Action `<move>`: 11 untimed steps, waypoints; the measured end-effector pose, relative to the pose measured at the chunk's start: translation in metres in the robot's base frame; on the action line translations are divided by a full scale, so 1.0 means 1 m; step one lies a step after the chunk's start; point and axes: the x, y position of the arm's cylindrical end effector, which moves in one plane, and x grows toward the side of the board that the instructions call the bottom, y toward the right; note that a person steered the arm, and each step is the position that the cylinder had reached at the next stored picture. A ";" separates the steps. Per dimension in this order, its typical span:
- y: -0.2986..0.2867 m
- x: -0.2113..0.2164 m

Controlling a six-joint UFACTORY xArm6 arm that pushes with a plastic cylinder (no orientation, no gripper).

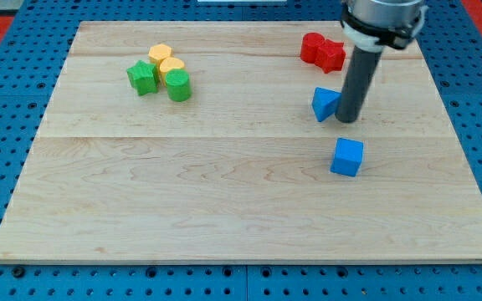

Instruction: Slide the blue triangle to the bottom of the red star

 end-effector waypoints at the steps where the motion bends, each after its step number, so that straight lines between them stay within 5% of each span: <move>1: -0.059 -0.020; 2: -0.077 0.004; 3: -0.107 -0.028; 9: -0.022 -0.047; 11: 0.001 -0.023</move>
